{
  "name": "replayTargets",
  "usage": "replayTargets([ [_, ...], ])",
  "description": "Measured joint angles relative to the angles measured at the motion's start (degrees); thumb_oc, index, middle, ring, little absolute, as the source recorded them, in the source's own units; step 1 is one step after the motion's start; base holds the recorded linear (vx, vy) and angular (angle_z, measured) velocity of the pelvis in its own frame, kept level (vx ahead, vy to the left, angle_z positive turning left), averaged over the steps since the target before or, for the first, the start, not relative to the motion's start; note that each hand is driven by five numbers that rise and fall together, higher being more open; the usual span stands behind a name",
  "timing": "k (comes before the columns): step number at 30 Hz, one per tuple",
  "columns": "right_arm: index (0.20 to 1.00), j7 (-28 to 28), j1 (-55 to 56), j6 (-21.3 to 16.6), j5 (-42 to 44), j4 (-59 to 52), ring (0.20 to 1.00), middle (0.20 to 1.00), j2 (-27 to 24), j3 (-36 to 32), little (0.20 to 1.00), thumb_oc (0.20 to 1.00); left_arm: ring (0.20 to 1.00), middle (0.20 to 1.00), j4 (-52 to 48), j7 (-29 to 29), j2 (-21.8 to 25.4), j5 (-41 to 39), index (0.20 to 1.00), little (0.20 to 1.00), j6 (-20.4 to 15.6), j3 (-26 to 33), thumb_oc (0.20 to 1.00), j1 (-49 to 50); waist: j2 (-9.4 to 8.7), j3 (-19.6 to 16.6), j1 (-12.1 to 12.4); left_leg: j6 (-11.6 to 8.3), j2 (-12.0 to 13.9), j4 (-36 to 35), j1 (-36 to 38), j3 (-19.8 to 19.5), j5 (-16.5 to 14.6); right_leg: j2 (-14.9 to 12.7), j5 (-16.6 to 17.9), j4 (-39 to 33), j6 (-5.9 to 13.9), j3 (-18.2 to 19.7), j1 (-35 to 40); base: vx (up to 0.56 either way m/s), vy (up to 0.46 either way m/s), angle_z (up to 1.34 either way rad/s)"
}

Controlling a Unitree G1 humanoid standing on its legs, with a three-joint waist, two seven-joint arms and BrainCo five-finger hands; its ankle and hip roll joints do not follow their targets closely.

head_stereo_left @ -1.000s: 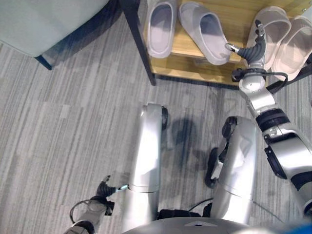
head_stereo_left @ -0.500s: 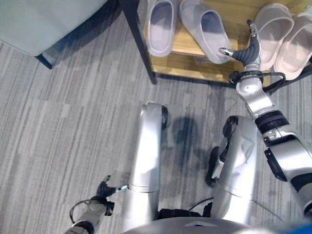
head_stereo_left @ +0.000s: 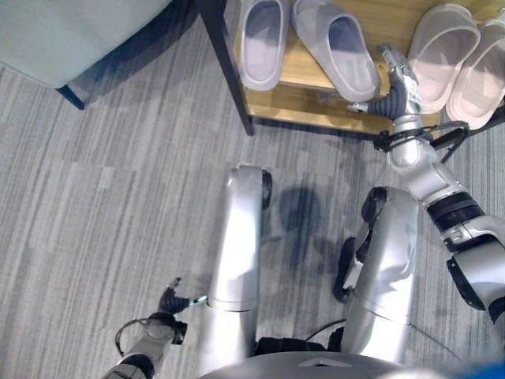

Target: Arrange the slippers neatly on the shoe rack.

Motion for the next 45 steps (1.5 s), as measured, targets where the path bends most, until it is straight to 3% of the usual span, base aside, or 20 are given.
replayTargets([
  [15,1.0,0.38,2.82,-0.73,0.05,-0.24,1.0,1.0,2.22,-0.56,1.0,1.0,1.0,1.0,0.34,0.3,-0.19,0.9,1.0,1.0,0.01,0.5,1.0,-0.13,-0.47,0.25,-0.24,0.01,0.06,0.0,0.06,0.09,-0.01,0.03,0.0,0.01,0.0,0.06,-0.01,0.0,0.0,0.0],
  [25,1.0,2.3,6.82,-1.95,0.15,-6.65,1.0,1.0,4.16,-0.68,1.0,1.0,1.0,1.0,0.42,1.22,-0.96,2.19,1.0,1.0,0.04,0.49,1.0,-0.41,-0.54,0.29,-0.49,0.02,0.28,0.0,0.2,0.11,-0.08,0.2,-0.01,0.05,0.02,0.09,0.0,0.0,0.0,0.0],
  [45,1.0,4.67,2.83,-2.55,-0.01,-5.59,1.0,1.0,6.68,5.66,1.0,1.0,1.0,1.0,2.55,1.41,-1.67,5.13,1.0,1.0,0.04,0.43,1.0,-0.46,-0.55,0.33,0.26,-0.14,0.24,-0.03,0.8,0.01,-0.16,0.2,-0.05,0.35,0.11,0.09,0.52,0.0,0.0,0.0],
])
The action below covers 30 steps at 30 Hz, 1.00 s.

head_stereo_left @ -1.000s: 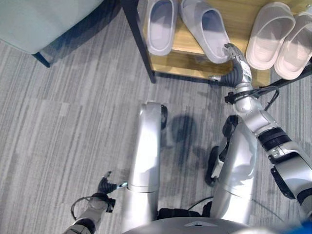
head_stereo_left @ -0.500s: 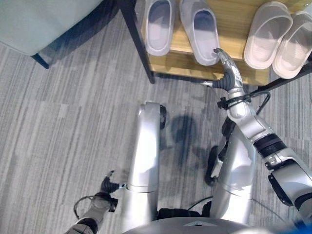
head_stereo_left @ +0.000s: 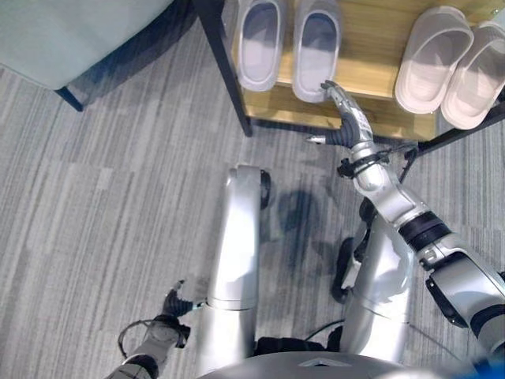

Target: Arrange the slippers neatly on the shoe rack.

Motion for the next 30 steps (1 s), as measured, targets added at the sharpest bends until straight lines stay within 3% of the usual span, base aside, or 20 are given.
replayTargets([
  [5,1.0,0.47,-1.84,0.02,-0.35,1.54,1.0,1.0,2.15,0.71,1.0,1.0,1.0,1.0,0.05,0.74,-0.01,0.24,1.0,1.0,0.0,-0.05,1.0,-0.04,0.03,0.01,0.08,-0.01,0.01,0.02,0.09,-0.06,0.0,0.03,0.0,0.07,-0.01,-0.02,0.02,0.0,0.0,0.0],
  [17,1.0,1.06,-4.76,0.67,-2.27,0.72,1.0,1.0,1.83,2.31,1.0,1.0,1.0,1.0,0.33,1.28,-0.04,0.44,1.0,1.0,0.0,-0.05,1.0,-0.08,0.56,0.29,0.21,-0.63,-0.02,0.03,1.16,-0.69,-0.3,0.55,-0.02,0.49,-0.02,-0.15,0.52,0.0,-0.011,0.0],
  [24,1.0,1.12,0.81,-0.67,-2.66,-11.31,1.0,1.0,-2.18,-0.52,1.0,1.0,1.0,1.0,0.0,1.89,-0.01,1.49,1.0,1.0,0.17,0.47,1.0,-0.57,0.75,0.42,-0.51,-0.93,-0.07,0.01,1.79,-0.75,-0.46,0.57,-0.06,0.59,-0.11,-0.25,1.08,-0.02,-0.054,0.0],
  [30,1.0,1.21,4.8,-0.75,-2.52,-11.45,1.0,1.0,-3.05,-3.43,1.0,1.0,1.0,1.0,0.1,1.74,-0.38,3.11,1.0,1.0,0.84,1.62,1.0,-5.16,0.6,0.36,-2.36,-0.47,-0.61,-4.3,2.52,-0.13,0.16,-0.77,-0.16,-2.16,-0.83,-1.5,1.33,-0.11,-0.014,0.13],
])
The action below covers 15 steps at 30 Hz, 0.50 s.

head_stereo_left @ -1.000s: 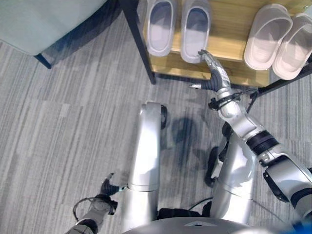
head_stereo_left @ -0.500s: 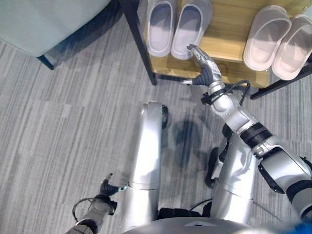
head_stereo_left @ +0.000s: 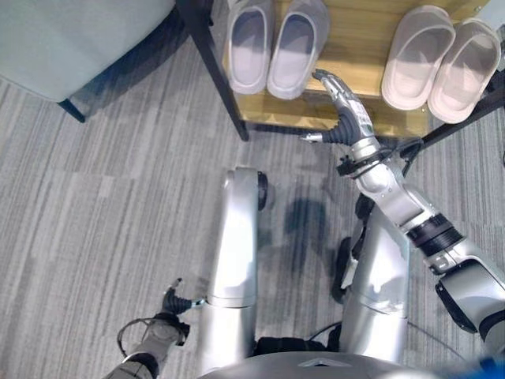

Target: Arrange the slippers neatly on the shoe rack.

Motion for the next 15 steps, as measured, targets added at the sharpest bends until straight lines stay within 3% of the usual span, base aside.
replayTargets([
  [1,1.0,0.08,1.64,-0.02,0.17,-0.25,1.0,1.0,0.37,-1.11,1.0,1.0,1.0,1.0,-0.08,-0.11,-0.29,0.77,1.0,1.0,0.44,0.73,1.0,-1.29,0.17,-0.16,-0.2,-1.01,-0.44,-2.78,0.35,0.27,0.89,-1.14,0.26,-2.45,0.57,-0.67,0.5,-0.2,0.075,0.35],
  [4,1.0,1.47,7.85,-0.39,0.26,2.29,1.0,1.0,0.76,-1.58,1.0,1.0,1.0,1.0,-0.65,-0.69,-0.81,2.22,1.0,1.0,0.51,0.69,1.0,-6.16,-0.31,-0.62,0.3,0.33,2.07,-16.79,4.31,0.88,7.07,-1.14,6.03,-16.99,-1.84,-6.16,3.88,-0.13,0.022,-0.15],
  [5,1.0,1.82,9.44,-0.16,0.27,3.27,1.0,1.0,0.51,-0.76,1.0,1.0,1.0,1.0,-0.33,-0.74,-1.35,3.05,1.0,1.0,0.41,0.49,1.0,-6.09,-0.53,-0.51,0.25,0.05,2.92,-19.89,7.24,1.33,7.62,-1.01,7.45,-20.55,-1.34,-6.98,6.4,-0.1,0.035,-0.5],
  [7,1.0,2.19,14.08,-0.22,0.42,3.91,1.0,1.0,0.2,-1.53,1.0,1.0,1.0,1.0,-1.2,-0.75,-2.15,4.05,1.0,1.0,0.15,-1.83,1.0,-6.11,-0.94,-0.55,-1.06,0.5,5.2,-24.88,13.71,2.88,7.51,-0.85,8.62,-26.37,-2.83,-7.71,12.22,-0.1,0.037,-0.25],
  [9,1.0,2.22,16.72,-0.58,0.5,6.65,1.0,1.0,1.65,-4.16,1.0,1.0,1.0,1.0,-4.08,-1.15,-2.26,5.12,1.0,1.0,0.69,-3.2,1.0,-5.83,-0.79,-0.47,-1.28,0.85,5.83,-31.06,19.89,3.56,8.22,-1.55,9.66,-32.66,-1.99,-9.36,18.91,-0.03,-0.001,0.04],
  [10,1.0,2.3,21.43,-0.8,2.49,10.2,1.0,1.0,3.23,-7.56,1.0,1.0,1.0,1.0,-7.54,-0.71,-0.8,7.6,1.0,1.0,1.17,-5.57,1.0,-6.1,-0.84,-0.89,-1.03,1.58,6.48,-38.44,26.11,4.01,9.93,-1.6,11.34,-40.34,-2.2,-11.42,25.82,0.04,0.014,0.08],
  [12,1.0,2.24,26.29,-0.49,4.33,12.24,1.0,1.0,3.34,-8.33,1.0,1.0,1.0,1.0,-10.77,-0.73,0.61,7.51,1.0,1.0,-0.04,-5.56,1.0,-3.79,-1.7,-2.24,-1.48,2.02,7.16,-47.78,33.3,4.87,12.44,-1.07,14.71,-49.98,-2.86,-13.36,32.56,0.06,0.018,-0.01],
  [13,1.0,2.45,30.04,-0.7,5.84,13.35,1.0,1.0,4.04,-10.67,1.0,1.0,1.0,1.0,-12.29,-0.79,1.74,8.2,1.0,1.0,1.34,-5.9,1.0,-2.73,-1.94,-2.58,-1.69,2.43,7.54,-56.22,39.62,5.9,15.14,-0.91,17.14,-58.27,-3.2,-14.64,38.95,0.13,0.006,0.04],
  [14,1.0,2.37,31.52,-0.65,7.12,14.54,1.0,1.0,4.81,-11.23,1.0,1.0,1.0,1.0,-13.28,-0.97,1.66,8.16,1.0,1.0,0.81,-6.06,1.0,-0.66,-2.29,-4.56,-1.92,2.32,7.36,-61.2,42.43,6.27,17.15,-0.75,19.32,-63.03,-1.94,-15.18,41.73,0.14,0.017,-0.03],
  [15,1.0,2.65,33.49,-1.16,9.95,15.66,1.0,1.0,5.54,-10.82,1.0,1.0,1.0,1.0,-13.82,-1.02,1.92,8.18,1.0,1.0,0.47,-5.92,1.0,1.47,-3.15,-7.77,-2.68,2.36,7.72,-65.99,45.57,7.02,18.17,0.15,20.66,-68.46,-2.1,-15.12,44.25,0.13,0.02,-0.13],
])
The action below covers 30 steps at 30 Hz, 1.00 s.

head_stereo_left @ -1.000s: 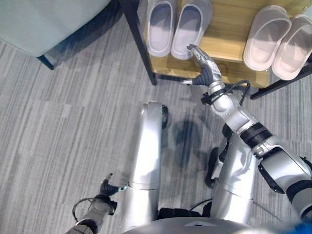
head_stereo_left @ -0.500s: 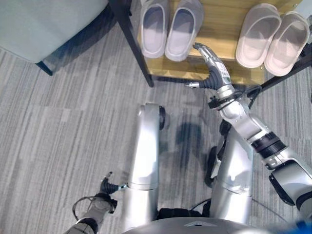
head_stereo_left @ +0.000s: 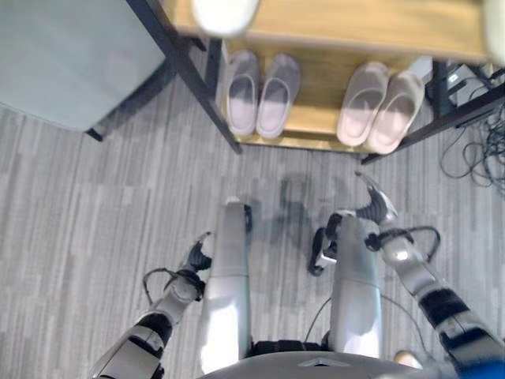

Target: Arrange the slippers neatly on the shoe rack.

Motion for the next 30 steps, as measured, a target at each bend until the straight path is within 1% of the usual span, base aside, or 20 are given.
replayTargets([
  [1,1.0,0.65,-0.22,-1.23,2.68,4.42,1.0,1.0,2.14,-2.46,1.0,1.0,1.0,1.0,0.47,-0.09,-0.19,0.15,1.0,1.0,1.16,0.07,1.0,0.04,0.09,0.25,0.06,-0.41,0.56,-3.49,3.75,0.36,1.32,0.19,2.14,-3.85,0.67,-0.92,3.78,0.12,-0.012,-0.29],
  [2,1.0,0.32,-2.01,-0.33,8.65,11.02,1.0,1.0,6.04,-5.24,1.0,1.0,1.0,1.0,3.38,-0.2,-0.29,0.3,1.0,1.0,1.74,-0.24,1.0,0.5,-0.7,-2.5,0.05,-0.11,0.58,-11.51,8.72,1.12,4.46,0.47,5.82,-11.65,0.39,-2.06,8.32,0.15,-0.019,-0.19],
  [3,1.0,0.71,-1.33,-0.59,11.19,12.03,1.0,1.0,6.03,-4.65,1.0,1.0,1.0,1.0,3.43,-0.39,0.07,0.4,1.0,1.0,1.62,-1.1,1.0,1.1,-0.63,-4.11,-0.05,-0.07,0.68,-16.65,11.87,1.65,6.3,0.72,7.89,-16.82,0.85,-3.04,11.44,0.24,-0.024,-0.06],
  [4,1.0,0.85,-0.96,-0.62,12.71,12.76,1.0,1.0,5.97,-4.57,1.0,1.0,1.0,1.0,2.49,-1.04,0.4,1.08,1.0,1.0,1.64,-1.27,1.0,0.9,-0.54,-4.23,-0.13,0.28,0.7,-21.03,15.71,2.12,7.98,0.76,9.66,-21.36,0.99,-4.11,15.61,0.25,-0.005,0.06],
  [5,1.0,1.02,0.22,-0.62,12.91,13.91,1.0,1.0,6.09,-4.73,1.0,1.0,1.0,1.0,1.21,-1.23,0.76,1.62,1.0,1.0,1.56,-1.53,1.0,1.06,-0.69,-4.79,0.1,0.09,0.43,-25.83,19.92,2.45,9.76,0.81,11.34,-26.0,1.3,-4.28,19.55,0.21,-0.009,0.11],
  [6,1.0,1.48,2.73,-0.64,12.92,15.03,1.0,1.0,6.12,-4.99,1.0,1.0,1.0,1.0,-1.15,-1.56,0.59,1.96,1.0,1.0,1.27,-2.53,1.0,2.0,-0.66,-7.97,0.25,0.16,0.01,-36.49,28.46,3.39,13.97,1.25,15.4,-36.55,2.41,-5.26,27.5,0.2,-0.013,0.05],
  [7,1.0,1.62,4.44,-0.91,12.92,15.46,1.0,1.0,6.13,-5.06,1.0,1.0,1.0,1.0,-2.56,-2.07,0.26,1.96,1.0,1.0,0.36,-3.62,1.0,3.51,-0.63,-10.64,0.22,0.28,-0.18,-40.7,30.79,3.96,15.83,1.5,17.06,-40.44,3.05,-5.34,29.74,0.15,-0.024,-0.05],
  [8,1.0,2.9,5.85,-2.1,15.01,18.18,1.0,1.0,6.77,-7.07,1.0,1.0,1.0,1.0,-5.24,-3.03,-0.45,2.07,1.0,1.0,-1.12,-5.55,1.0,3.6,-0.76,-14.73,0.13,0.49,-0.51,-45.7,34.08,4.8,17.17,1.58,18.82,-45.32,3.29,-5.43,32.7,0.16,-0.032,-0.07],
  [9,1.0,3.79,5.8,-2.52,17.89,21.3,1.0,1.0,8.07,-10.14,1.0,1.0,1.0,1.0,-5.53,-3.56,-1.05,2.5,1.0,1.0,-1.66,-6.96,1.0,3.36,-0.7,-15.8,0.07,0.58,-0.65,-48.45,36.59,4.92,18.48,1.82,20.25,-48.31,3.84,-5.51,35.41,0.11,-0.026,-0.04],
  [11,1.0,4.42,5.98,-1.75,22.0,25.1,1.0,1.0,8.57,-12.04,1.0,1.0,1.0,1.0,-6.59,-4.01,-2.78,2.69,1.0,1.0,-2.43,-8.58,1.0,2.1,-0.98,-18.86,-0.16,0.82,-0.97,-50.94,37.77,5.18,19.2,1.99,21.3,-51.26,4.04,-5.62,36.88,0.12,-0.029,-0.02],
  [12,1.0,5.01,6.49,-1.03,23.46,25.95,1.0,1.0,8.36,-12.38,1.0,1.0,1.0,1.0,-9.93,-5.59,-2.78,4.51,1.0,1.0,-2.24,-10.08,1.0,1.88,-1.11,-19.45,-0.4,0.93,-1.01,-53.65,39.83,5.9,20.47,2.08,22.66,-53.73,3.97,-5.59,38.62,0.13,-0.034,-0.21],
  [14,1.0,5.22,7.41,-0.82,23.72,25.61,1.0,1.0,8.26,-12.86,1.0,1.0,1.0,1.0,-16.28,-7.44,-0.92,6.23,1.0,1.0,-2.18,-11.06,1.0,3.17,-0.84,-19.48,-1.11,0.94,-0.87,-58.39,44.08,6.83,22.44,2.64,24.58,-58.03,4.11,-5.45,42.16,0.13,-0.058,-0.21],
  [15,1.0,5.34,8.09,-0.45,23.99,26.49,1.0,1.0,7.97,-12.99,1.0,1.0,1.0,1.0,-19.98,-8.71,-0.41,6.44,1.0,1.0,-2.08,-10.39,1.0,3.42,0.09,-20.03,-1.65,0.83,-0.71,-61.97,47.67,7.4,23.88,2.96,25.71,-61.02,4.23,-5.43,45.42,0.13,-0.07,-0.13],
  [17,1.0,5.72,8.68,-0.18,24.23,27.92,1.0,1.0,8.06,-13.55,1.0,1.0,1.0,1.0,-23.49,-9.24,0.51,6.37,1.0,1.0,-2.45,-9.72,1.0,3.66,1.2,-21.29,-1.89,0.57,-0.54,-64.81,49.96,7.45,24.76,3.69,26.88,-64.2,4.5,-5.34,47.68,0.09,-0.054,-0.04],
  [19,1.0,6.38,9.17,0.38,24.25,30.08,1.0,1.0,8.08,-14.41,1.0,1.0,1.0,1.0,-27.05,-10.78,1.02,6.06,1.0,1.0,-2.27,-9.14,1.0,3.98,2.21,-22.36,-1.76,0.28,-0.36,-64.83,50.84,7.58,24.56,4.21,28.39,-67.98,4.89,-5.22,50.12,0.04,-0.049,-0.02],
  [20,1.0,6.48,9.32,0.52,24.25,30.32,1.0,1.0,8.07,-14.55,1.0,1.0,1.0,1.0,-28.11,-11.29,1.08,6.08,1.0,1.0,-2.2,-9.16,1.0,3.97,3.02,-22.75,-1.9,0.17,-0.26,-64.83,51.03,7.61,24.64,4.3,28.73,-68.35,4.73,-5.2,50.41,0.02,-0.051,-0.01],
  [22,1.0,7.13,9.7,0.92,24.23,31.7,1.0,1.0,8.15,-14.51,1.0,1.0,1.0,1.0,-33.03,-12.81,1.46,6.18,1.0,1.0,-2.17,-9.44,1.0,4.08,3.68,-23.2,-1.8,-0.28,0.24,-64.83,51.32,7.52,24.94,4.76,29.14,-68.51,4.29,-5.21,50.81,0.04,-0.051,0.01],
  [24,1.0,7.32,10.37,1.01,24.21,31.63,1.0,1.0,8.19,-14.45,1.0,1.0,1.0,1.0,-34.99,-13.38,1.12,6.25,1.0,1.0,-2.52,-9.6,1.0,3.63,4.04,-23.44,-1.88,-0.54,0.56,-64.84,51.72,7.5,25.09,5.04,29.21,-68.52,4.19,-5.19,51.19,0.01,-0.044,-0.01],
  [26,1.0,7.33,10.7,1.36,24.12,31.72,1.0,1.0,8.29,-13.85,1.0,1.0,1.0,1.0,-36.67,-13.89,1.15,6.45,1.0,1.0,-2.52,-10.1,1.0,2.85,4.06,-23.48,-2.64,-1.31,1.07,-64.85,51.74,7.52,25.21,5.43,29.13,-68.54,4.3,-5.09,51.14,0.01,-0.051,-0.02],
  [30,1.0,7.19,11.11,1.45,23.58,31.58,1.0,1.0,8.37,-12.16,1.0,1.0,1.0,1.0,-37.71,-13.77,0.72,8.49,1.0,1.0,-2.77,-11.64,1.0,-1.73,4.23,-23.68,-3.62,-2.29,1.5,-64.85,50.41,7.63,25.88,5.76,29.73,-68.54,4.65,-4.44,49.43,0.01,-0.005,-0.06],
])
